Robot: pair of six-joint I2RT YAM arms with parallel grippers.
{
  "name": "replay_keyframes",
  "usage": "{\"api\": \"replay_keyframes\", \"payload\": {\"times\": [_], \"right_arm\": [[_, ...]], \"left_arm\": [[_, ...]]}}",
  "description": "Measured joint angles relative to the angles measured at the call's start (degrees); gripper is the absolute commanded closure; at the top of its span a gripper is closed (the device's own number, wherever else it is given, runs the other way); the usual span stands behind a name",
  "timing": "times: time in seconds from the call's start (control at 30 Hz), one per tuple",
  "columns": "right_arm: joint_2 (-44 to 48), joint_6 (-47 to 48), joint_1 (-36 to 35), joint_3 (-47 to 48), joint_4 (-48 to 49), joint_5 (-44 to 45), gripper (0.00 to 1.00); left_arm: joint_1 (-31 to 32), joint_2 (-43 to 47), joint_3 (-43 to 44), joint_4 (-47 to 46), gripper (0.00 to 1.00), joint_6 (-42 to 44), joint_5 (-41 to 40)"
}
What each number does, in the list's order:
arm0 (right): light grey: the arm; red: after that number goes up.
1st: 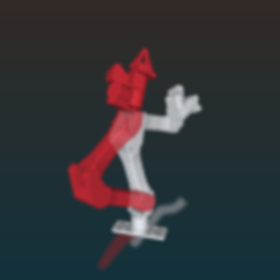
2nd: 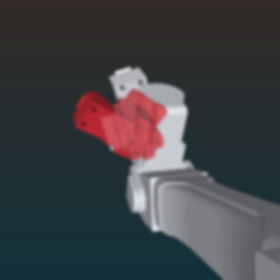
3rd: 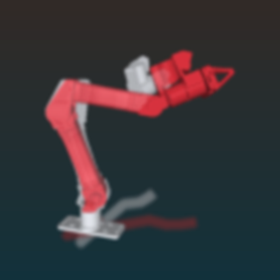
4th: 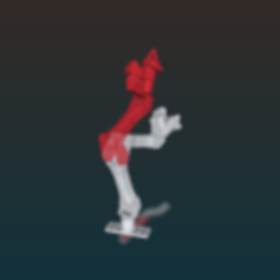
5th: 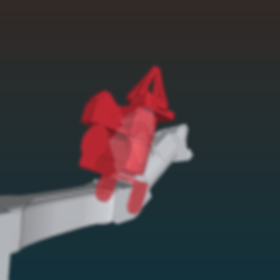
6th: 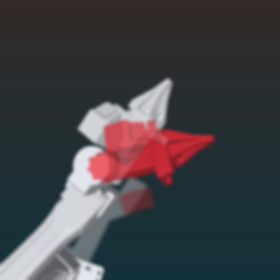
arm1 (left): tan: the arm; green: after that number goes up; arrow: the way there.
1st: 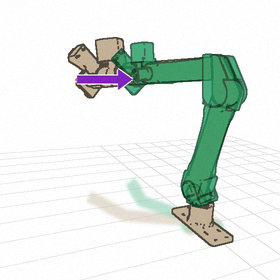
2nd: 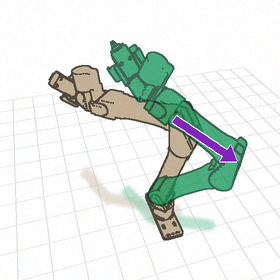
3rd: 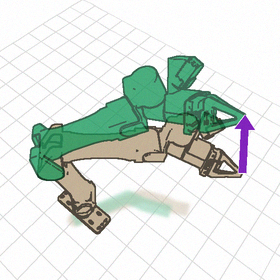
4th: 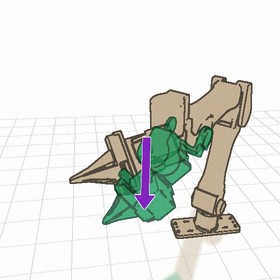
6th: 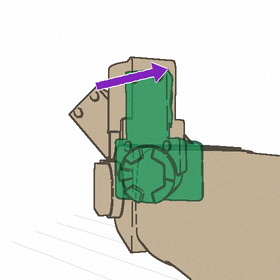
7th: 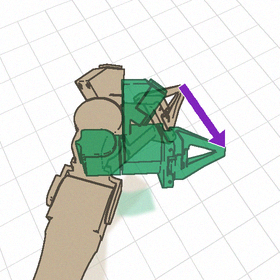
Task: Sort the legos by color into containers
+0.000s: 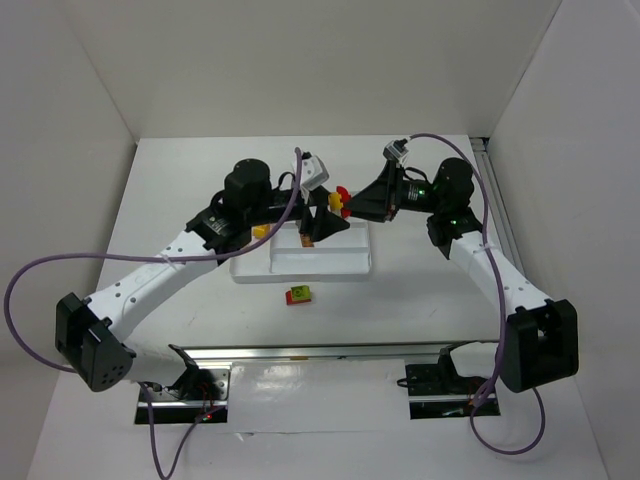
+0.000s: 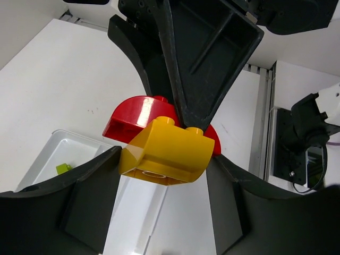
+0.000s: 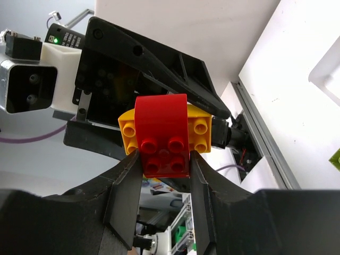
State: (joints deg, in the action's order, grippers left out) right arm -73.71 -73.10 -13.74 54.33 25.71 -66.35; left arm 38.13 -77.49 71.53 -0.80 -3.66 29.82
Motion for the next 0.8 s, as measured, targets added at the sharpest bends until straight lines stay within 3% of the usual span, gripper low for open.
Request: {"api": "replay_keyframes", "payload": {"times": [0.1, 0.3, 0.53, 0.8], "right_arm": [[0.00, -0.04, 0.00, -0.13, 0.04, -0.11, 0.76], [-0.02, 0.17, 0.13, -0.46, -0.44, -0.87, 0.76], [-0.02, 1.92, 0.13, -0.44, -2.67, -1.75, 0.76], [-0.02, 2.99, 0.13, -0.44, -4.59, -1.86, 0.76]], "left_arm": [[0.09, 0.04, 0.02, 0.57, 0.27, 2.01, 0.00], [0.11, 3.04, -0.24, 1.66, 0.16, 6.78, 0.24], [0.11, 9.79, -3.04, -0.83, 0.17, 12.09, 0.48], [0.11, 7.54, -2.97, 0.17, 0.20, 14.27, 2.23]]}}
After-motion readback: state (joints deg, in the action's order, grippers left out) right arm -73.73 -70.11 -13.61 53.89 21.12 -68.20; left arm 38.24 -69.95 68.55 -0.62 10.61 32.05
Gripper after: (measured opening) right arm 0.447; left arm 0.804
